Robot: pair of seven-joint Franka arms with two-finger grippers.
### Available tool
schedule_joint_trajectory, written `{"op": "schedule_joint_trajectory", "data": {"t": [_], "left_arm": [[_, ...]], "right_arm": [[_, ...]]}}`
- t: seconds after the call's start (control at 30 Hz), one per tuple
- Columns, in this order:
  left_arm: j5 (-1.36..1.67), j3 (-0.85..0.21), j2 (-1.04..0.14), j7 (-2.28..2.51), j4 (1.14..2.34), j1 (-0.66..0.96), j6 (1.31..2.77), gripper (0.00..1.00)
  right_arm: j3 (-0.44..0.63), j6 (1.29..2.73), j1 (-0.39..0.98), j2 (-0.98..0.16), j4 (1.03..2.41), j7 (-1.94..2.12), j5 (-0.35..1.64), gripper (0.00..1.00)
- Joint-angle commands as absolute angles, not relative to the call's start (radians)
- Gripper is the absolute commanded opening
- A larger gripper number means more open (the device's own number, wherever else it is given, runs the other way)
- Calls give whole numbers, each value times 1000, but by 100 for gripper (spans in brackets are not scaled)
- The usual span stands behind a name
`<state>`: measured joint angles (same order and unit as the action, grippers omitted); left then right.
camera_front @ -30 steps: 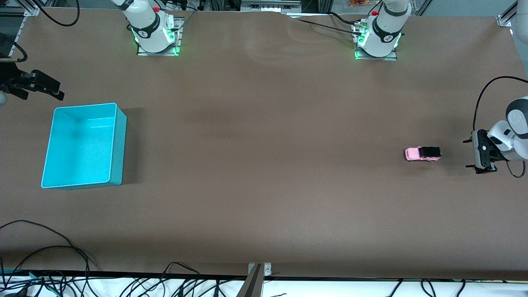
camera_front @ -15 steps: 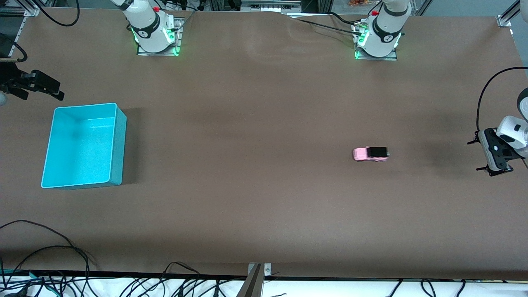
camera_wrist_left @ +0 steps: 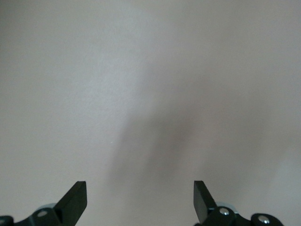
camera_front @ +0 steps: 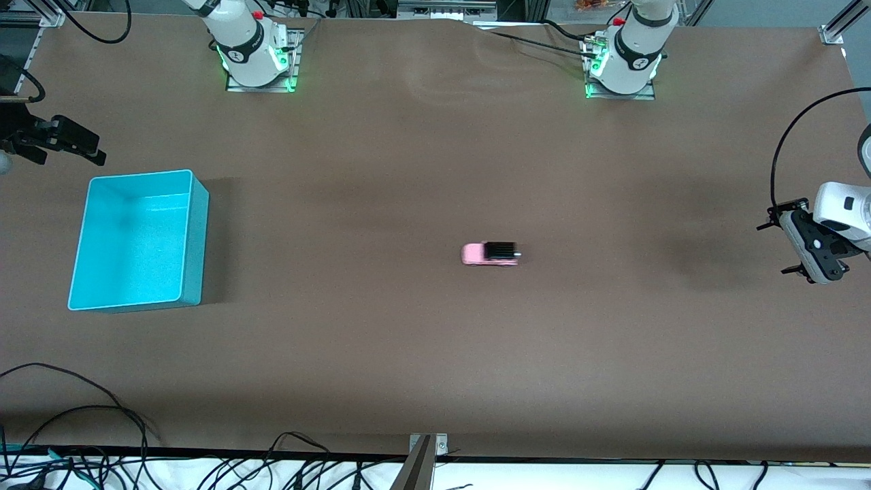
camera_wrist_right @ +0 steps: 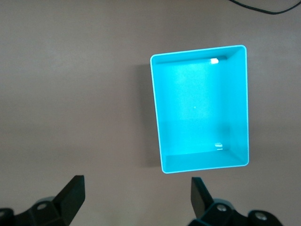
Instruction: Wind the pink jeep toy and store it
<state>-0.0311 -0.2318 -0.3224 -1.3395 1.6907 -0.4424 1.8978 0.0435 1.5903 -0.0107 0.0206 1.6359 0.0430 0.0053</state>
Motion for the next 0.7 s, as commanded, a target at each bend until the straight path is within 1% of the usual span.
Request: {"op": "schedule_joint_trajectory", "data": {"t": [0.0, 0.27, 0.37, 0.47, 0.67], "left_arm": [[-17, -268, -314, -1224, 1632, -443, 1809, 100], [-23, -311, -313, -1082, 1574, -443, 1714, 100], [-15, -318, -310, -1034, 1563, -443, 1703, 100], [-15, -314, -287, -979, 1555, -439, 1703, 100], [-25, -276, -230, -836, 1562, -344, 1703, 100]], "right_arm": [[44, 1569, -12, 21, 1618, 43, 23, 100], [44, 1569, -12, 21, 1618, 44, 23, 100], [44, 1569, -12, 21, 1618, 44, 23, 100], [44, 1568, -12, 21, 1618, 46, 23, 100], [43, 1568, -12, 23, 1618, 46, 23, 100]]}}
